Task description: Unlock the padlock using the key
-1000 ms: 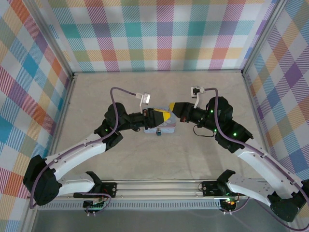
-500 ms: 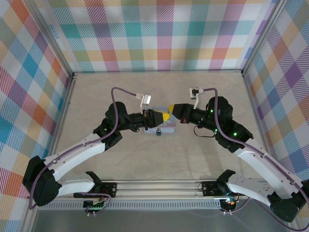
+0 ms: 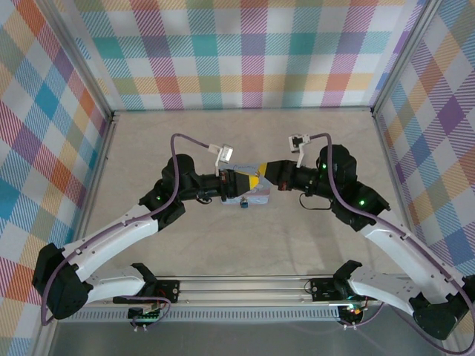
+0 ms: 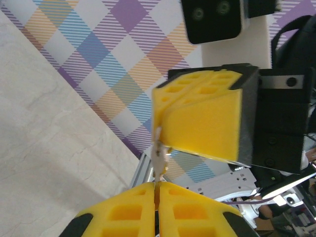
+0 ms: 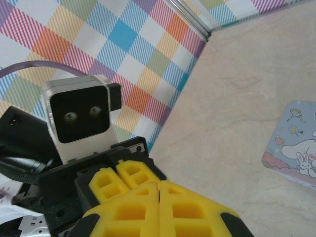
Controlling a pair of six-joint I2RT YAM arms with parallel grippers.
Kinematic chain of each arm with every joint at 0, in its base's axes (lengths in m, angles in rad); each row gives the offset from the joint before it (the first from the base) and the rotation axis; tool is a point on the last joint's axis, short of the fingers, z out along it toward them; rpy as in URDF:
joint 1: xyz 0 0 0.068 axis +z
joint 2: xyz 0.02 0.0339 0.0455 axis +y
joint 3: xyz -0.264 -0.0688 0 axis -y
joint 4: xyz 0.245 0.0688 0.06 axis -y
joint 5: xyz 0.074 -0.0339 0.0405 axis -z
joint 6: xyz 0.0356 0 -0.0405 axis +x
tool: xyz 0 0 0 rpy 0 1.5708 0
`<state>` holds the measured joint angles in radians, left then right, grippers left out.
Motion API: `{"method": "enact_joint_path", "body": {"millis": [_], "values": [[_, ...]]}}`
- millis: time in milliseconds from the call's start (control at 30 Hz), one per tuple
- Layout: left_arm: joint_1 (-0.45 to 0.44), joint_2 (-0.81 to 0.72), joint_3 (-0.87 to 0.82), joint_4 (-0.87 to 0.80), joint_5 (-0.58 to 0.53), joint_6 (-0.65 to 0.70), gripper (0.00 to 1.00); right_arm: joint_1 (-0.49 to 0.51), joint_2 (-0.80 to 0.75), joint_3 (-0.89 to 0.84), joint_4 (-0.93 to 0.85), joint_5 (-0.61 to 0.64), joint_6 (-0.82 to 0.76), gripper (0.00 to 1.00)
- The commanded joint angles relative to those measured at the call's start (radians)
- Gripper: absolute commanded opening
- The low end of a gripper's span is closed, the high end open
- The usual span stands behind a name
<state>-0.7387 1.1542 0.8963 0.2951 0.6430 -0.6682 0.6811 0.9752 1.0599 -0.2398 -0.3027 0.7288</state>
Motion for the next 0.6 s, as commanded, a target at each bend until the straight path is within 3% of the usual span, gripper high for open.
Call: {"method": "enact_joint_path", "body": {"millis": [0, 167, 567], "values": [[0.009, -0.013, 0.045, -0.027, -0.011, 0.025, 0.07, 0.006, 0.007, 0.035, 0.01, -0.085, -0.017, 0.05], [0.009, -0.002, 0.057, -0.047, -0.013, 0.035, 0.0, 0.005, 0.005, 0.035, -0.004, -0.098, -0.031, 0.05], [0.009, 0.005, 0.052, -0.052, -0.011, 0.046, 0.0, -0.006, -0.016, 0.038, -0.042, -0.107, -0.057, 0.05]]}}
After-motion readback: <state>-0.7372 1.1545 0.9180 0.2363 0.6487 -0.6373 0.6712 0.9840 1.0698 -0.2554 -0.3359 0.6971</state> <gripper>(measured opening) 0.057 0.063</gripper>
